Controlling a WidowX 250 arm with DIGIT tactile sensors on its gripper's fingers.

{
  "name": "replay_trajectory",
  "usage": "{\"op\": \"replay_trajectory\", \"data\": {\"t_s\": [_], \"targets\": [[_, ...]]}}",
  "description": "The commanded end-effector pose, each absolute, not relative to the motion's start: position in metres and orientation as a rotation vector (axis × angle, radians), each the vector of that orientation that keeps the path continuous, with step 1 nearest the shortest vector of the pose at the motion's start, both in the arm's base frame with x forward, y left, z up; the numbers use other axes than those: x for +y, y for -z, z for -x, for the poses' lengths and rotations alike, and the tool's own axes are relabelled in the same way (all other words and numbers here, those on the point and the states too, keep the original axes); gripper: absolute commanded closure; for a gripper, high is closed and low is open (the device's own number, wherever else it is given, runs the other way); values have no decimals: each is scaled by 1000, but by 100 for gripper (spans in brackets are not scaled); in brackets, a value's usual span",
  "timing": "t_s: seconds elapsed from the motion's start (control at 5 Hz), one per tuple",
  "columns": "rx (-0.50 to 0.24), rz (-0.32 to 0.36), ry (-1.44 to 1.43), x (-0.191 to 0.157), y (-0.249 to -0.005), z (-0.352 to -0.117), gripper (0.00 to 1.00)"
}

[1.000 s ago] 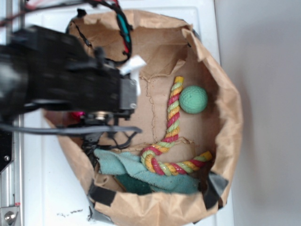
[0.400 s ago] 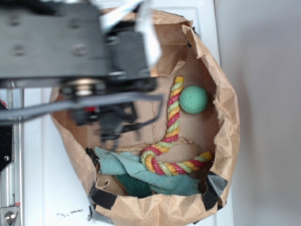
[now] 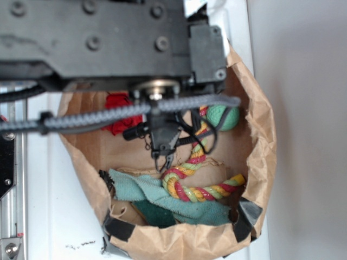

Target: Grab the red paper.

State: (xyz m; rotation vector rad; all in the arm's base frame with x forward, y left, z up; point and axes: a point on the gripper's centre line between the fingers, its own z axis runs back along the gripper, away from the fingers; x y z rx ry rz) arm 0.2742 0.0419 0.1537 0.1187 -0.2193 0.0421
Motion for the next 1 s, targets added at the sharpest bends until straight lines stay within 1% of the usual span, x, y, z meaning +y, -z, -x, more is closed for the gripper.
{"op": "replay_trajectory", "data": {"t_s": [0.0,0.2,0.4,0.6,0.8], "targets": [[-196,-102,-25,70,-137,-266,0],[-175,-88,31,64,-121,-256,0],[-202,-97,80,51,-109,-249,0],[-203,-136,101,48,-87,-251,0],[-163,-132,113,47,-74,-251,0]]}}
